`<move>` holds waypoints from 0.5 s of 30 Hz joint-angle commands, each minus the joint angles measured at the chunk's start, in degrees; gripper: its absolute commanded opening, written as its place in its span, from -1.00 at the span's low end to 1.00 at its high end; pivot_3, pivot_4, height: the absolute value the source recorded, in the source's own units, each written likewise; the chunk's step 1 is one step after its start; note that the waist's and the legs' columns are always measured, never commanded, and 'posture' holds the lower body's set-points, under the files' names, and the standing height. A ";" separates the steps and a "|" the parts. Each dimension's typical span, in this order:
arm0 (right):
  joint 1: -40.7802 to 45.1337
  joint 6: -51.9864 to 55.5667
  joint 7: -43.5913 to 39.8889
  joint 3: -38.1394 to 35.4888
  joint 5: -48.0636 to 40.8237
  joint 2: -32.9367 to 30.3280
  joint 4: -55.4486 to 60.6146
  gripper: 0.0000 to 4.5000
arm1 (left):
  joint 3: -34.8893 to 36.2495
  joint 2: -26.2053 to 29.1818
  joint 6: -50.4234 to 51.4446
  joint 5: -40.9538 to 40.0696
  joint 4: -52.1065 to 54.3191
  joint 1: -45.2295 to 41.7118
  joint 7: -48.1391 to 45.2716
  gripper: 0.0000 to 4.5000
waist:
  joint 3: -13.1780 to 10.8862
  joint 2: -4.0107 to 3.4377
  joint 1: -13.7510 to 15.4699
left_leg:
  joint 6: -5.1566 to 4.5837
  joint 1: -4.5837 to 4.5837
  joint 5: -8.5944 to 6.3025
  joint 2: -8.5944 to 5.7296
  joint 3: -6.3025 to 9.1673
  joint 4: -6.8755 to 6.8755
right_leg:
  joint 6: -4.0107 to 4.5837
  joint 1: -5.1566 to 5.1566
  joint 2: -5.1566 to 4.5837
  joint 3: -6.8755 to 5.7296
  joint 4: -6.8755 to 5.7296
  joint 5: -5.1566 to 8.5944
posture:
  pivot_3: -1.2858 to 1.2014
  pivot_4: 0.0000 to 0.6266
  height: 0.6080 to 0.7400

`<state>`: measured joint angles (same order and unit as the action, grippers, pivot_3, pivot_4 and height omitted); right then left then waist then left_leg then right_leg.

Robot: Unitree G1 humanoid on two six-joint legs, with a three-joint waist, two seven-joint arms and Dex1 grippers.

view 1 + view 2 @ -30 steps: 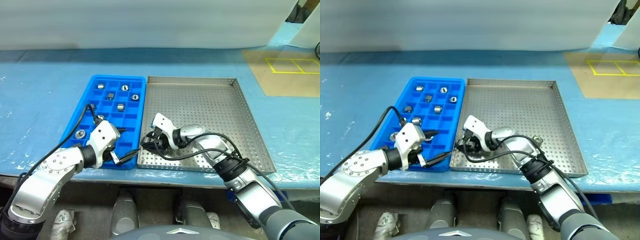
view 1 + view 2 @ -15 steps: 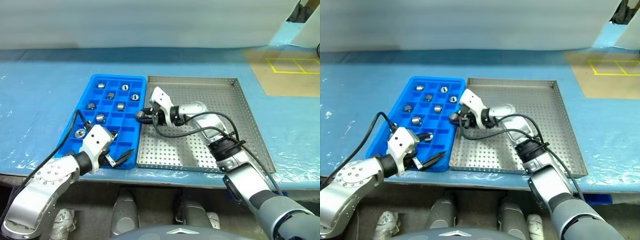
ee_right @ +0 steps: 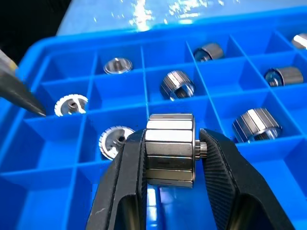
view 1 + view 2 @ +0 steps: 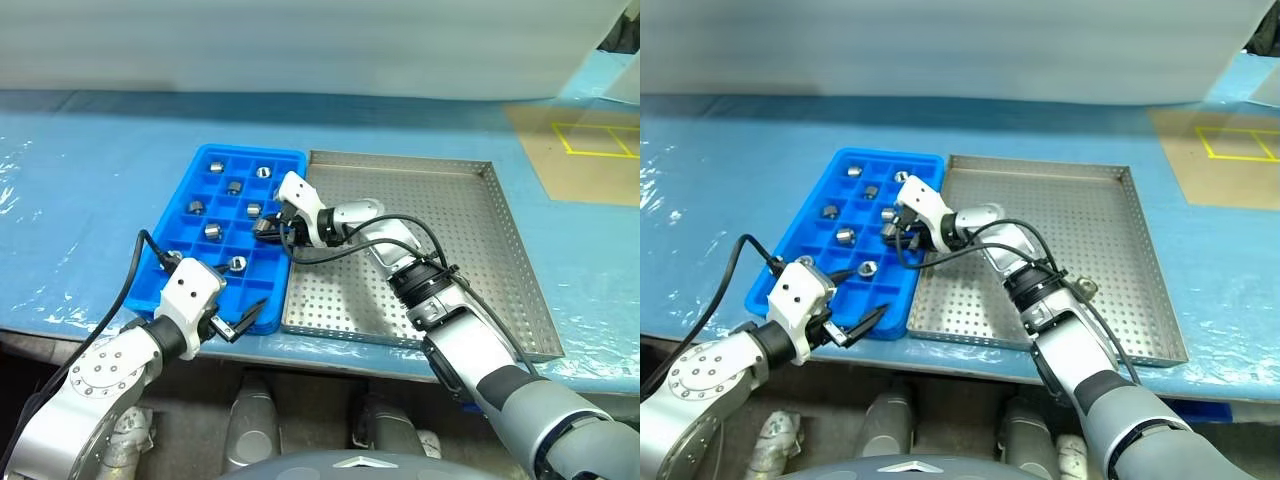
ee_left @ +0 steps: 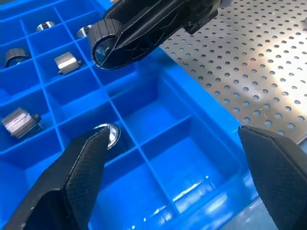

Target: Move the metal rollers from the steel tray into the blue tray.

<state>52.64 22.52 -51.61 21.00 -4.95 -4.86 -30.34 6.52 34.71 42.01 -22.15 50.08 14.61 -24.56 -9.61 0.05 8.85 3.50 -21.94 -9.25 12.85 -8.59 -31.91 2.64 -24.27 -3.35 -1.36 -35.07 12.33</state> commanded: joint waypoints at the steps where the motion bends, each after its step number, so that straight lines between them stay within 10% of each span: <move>1: 2.77 -3.27 0.78 -0.15 1.96 0.73 -1.99 -0.46 | 1.00 -0.21 0.25 0.48 3.19 0.68 1.30 1.00 | 0.00 0.00 0.27 | 0.00 -0.02 0.00 0.00 0.00 0.00 | 0.00 -0.01 0.00 0.00 0.00 0.00 | 0.36 -0.52 1.00; 11: 3.95 -5.93 -0.81 1.94 7.66 -0.09 -5.73 -0.46 | -0.03 -0.08 0.83 0.67 2.96 -0.58 2.22 1.00 | 0.00 0.00 1.14 | -0.01 -0.05 -0.01 0.00 0.02 0.00 | 0.00 -0.03 0.01 -0.01 0.01 0.00 | 0.36 -0.52 1.00; 15: 3.36 -5.93 -1.94 1.81 8.40 -0.66 -4.80 0.15 | -0.13 0.12 1.04 0.65 2.27 -1.86 2.00 1.00 | 0.00 0.00 1.38 | -0.01 -0.05 0.00 0.00 0.02 -0.01 | 0.00 -0.03 0.00 -0.01 0.00 0.00 | 0.35 -0.52 1.00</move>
<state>55.45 17.37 -52.82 22.41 3.00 -5.09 -37.20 6.34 34.61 43.12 -21.68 50.62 13.20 -22.79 -9.61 0.05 10.24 3.49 -21.99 -9.26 12.85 -8.56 -31.92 2.63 -24.30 -3.35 -1.37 -35.07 12.33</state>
